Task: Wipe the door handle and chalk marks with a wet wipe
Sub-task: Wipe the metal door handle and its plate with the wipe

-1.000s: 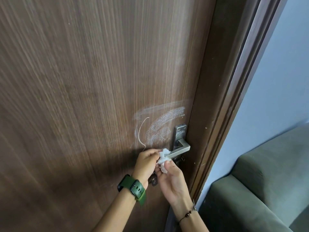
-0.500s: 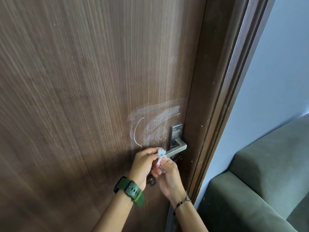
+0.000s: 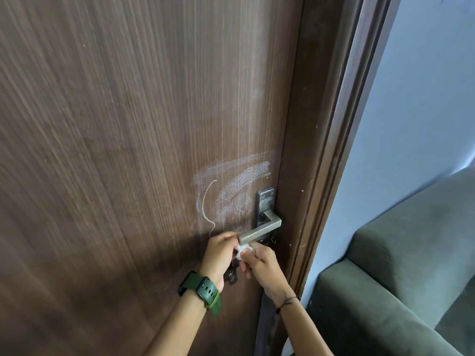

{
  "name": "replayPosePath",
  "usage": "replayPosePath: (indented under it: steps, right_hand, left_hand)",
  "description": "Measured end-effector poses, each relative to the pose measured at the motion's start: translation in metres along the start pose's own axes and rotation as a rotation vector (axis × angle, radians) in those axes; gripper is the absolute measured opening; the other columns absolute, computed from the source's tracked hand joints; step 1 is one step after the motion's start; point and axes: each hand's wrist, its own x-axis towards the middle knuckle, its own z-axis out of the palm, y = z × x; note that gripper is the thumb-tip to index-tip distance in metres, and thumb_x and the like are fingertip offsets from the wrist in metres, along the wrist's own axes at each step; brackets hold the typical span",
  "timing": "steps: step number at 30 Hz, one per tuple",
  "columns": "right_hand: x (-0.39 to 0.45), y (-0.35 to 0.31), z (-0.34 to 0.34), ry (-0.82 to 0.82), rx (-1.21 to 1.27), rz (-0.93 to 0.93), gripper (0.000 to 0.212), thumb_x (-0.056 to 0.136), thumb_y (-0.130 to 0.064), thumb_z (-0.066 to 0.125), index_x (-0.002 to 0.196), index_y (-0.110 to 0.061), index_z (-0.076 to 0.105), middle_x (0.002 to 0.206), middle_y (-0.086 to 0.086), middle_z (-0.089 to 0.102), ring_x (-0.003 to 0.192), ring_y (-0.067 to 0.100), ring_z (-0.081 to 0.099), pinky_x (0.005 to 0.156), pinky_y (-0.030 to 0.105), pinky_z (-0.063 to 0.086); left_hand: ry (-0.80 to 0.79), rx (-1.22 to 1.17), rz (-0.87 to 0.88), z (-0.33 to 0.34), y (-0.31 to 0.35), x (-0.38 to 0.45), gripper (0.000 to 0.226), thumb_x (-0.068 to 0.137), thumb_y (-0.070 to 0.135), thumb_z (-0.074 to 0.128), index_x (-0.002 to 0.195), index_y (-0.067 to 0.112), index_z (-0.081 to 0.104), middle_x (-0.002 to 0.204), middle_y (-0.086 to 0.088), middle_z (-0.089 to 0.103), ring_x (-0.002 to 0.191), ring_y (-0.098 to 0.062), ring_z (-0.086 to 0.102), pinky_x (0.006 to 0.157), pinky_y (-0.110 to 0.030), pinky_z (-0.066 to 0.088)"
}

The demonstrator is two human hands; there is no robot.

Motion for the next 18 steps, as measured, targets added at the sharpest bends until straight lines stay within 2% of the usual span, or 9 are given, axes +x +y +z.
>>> replayPosePath:
  steps: [2,4,6,8,10,11,14,16,18]
  right_hand:
    - [-0.006,0.004,-0.007,0.165,-0.056,0.02,0.027,0.096,-0.01,0.045,0.072,-0.009,0.057,0.059,0.001,0.058,0.048,0.011,0.049,0.051,0.026,0.04]
    - [-0.012,0.003,-0.015,0.36,-0.062,0.031,0.026,0.096,-0.012,0.046,0.073,-0.014,0.057,0.064,-0.002,0.06,0.053,0.006,0.051,0.052,0.022,0.04]
    - [-0.014,-0.005,-0.021,0.482,-0.148,0.072,0.024,0.094,-0.016,0.048,0.073,-0.018,0.059,0.078,-0.003,0.06,0.065,0.001,0.053,0.057,0.016,0.04]
    - [-0.011,-0.016,-0.025,0.555,-0.134,0.137,0.026,0.091,-0.014,0.05,0.068,-0.019,0.061,0.08,-0.002,0.059,0.072,0.004,0.053,0.057,0.017,0.039]
    - [-0.006,-0.023,-0.025,0.655,0.121,0.228,0.025,0.087,-0.008,0.054,0.067,-0.019,0.064,0.075,-0.003,0.061,0.07,0.007,0.055,0.056,0.019,0.042]
    - [-0.001,-0.026,-0.024,0.702,0.295,0.304,0.021,0.086,-0.005,0.056,0.074,-0.019,0.066,0.08,-0.002,0.063,0.074,0.01,0.056,0.059,0.021,0.044]
    - [0.018,-0.037,-0.016,0.741,0.787,0.499,0.01,0.087,0.004,0.055,0.095,-0.001,0.06,0.098,0.013,0.06,0.076,0.021,0.056,0.063,0.026,0.047]
    - [0.028,-0.046,-0.013,0.749,0.905,0.523,0.01,0.09,0.007,0.048,0.089,0.003,0.057,0.09,0.016,0.056,0.074,0.023,0.054,0.063,0.027,0.048]
    - [0.032,-0.05,-0.006,0.705,0.924,0.522,0.02,0.091,0.008,0.038,0.096,0.001,0.056,0.084,0.014,0.053,0.076,0.023,0.053,0.065,0.028,0.048]
  left_hand:
    - [0.006,-0.022,0.002,0.0,-0.002,0.001,0.035,0.088,-0.004,0.039,0.077,0.017,0.065,0.074,-0.006,0.07,0.066,-0.014,0.066,0.067,-0.026,0.051]
    - [-0.001,-0.033,0.004,0.001,-0.002,0.001,0.034,0.09,-0.002,0.038,0.082,0.019,0.064,0.082,-0.006,0.071,0.076,-0.014,0.067,0.071,-0.024,0.051]
    - [0.011,-0.038,0.012,0.003,-0.002,0.0,0.033,0.091,-0.001,0.038,0.083,0.017,0.064,0.086,-0.01,0.07,0.08,-0.018,0.067,0.076,-0.028,0.052]
    - [0.036,-0.04,0.027,0.005,-0.001,-0.001,0.034,0.09,-0.002,0.037,0.082,0.016,0.065,0.084,-0.01,0.07,0.081,-0.02,0.066,0.08,-0.033,0.052]
    - [0.061,-0.029,0.056,0.007,0.0,-0.001,0.034,0.089,-0.002,0.039,0.08,0.016,0.066,0.083,-0.01,0.069,0.081,-0.021,0.065,0.081,-0.034,0.052]
    - [0.073,-0.012,0.073,0.008,-0.001,-0.002,0.03,0.088,0.0,0.042,0.081,0.016,0.067,0.083,-0.01,0.069,0.081,-0.021,0.065,0.08,-0.034,0.053]
    - [0.118,0.088,0.125,0.01,-0.005,-0.002,0.017,0.087,0.007,0.052,0.091,0.01,0.068,0.074,-0.007,0.068,0.075,-0.018,0.065,0.078,-0.035,0.053]
    - [0.133,0.175,0.162,0.009,-0.006,-0.003,0.017,0.087,0.008,0.054,0.097,0.007,0.068,0.072,-0.006,0.069,0.074,-0.02,0.066,0.078,-0.039,0.055]
    - [0.145,0.333,0.252,0.006,-0.005,-0.004,0.018,0.087,0.011,0.055,0.1,0.007,0.068,0.081,-0.009,0.072,0.081,-0.023,0.067,0.081,-0.038,0.055]
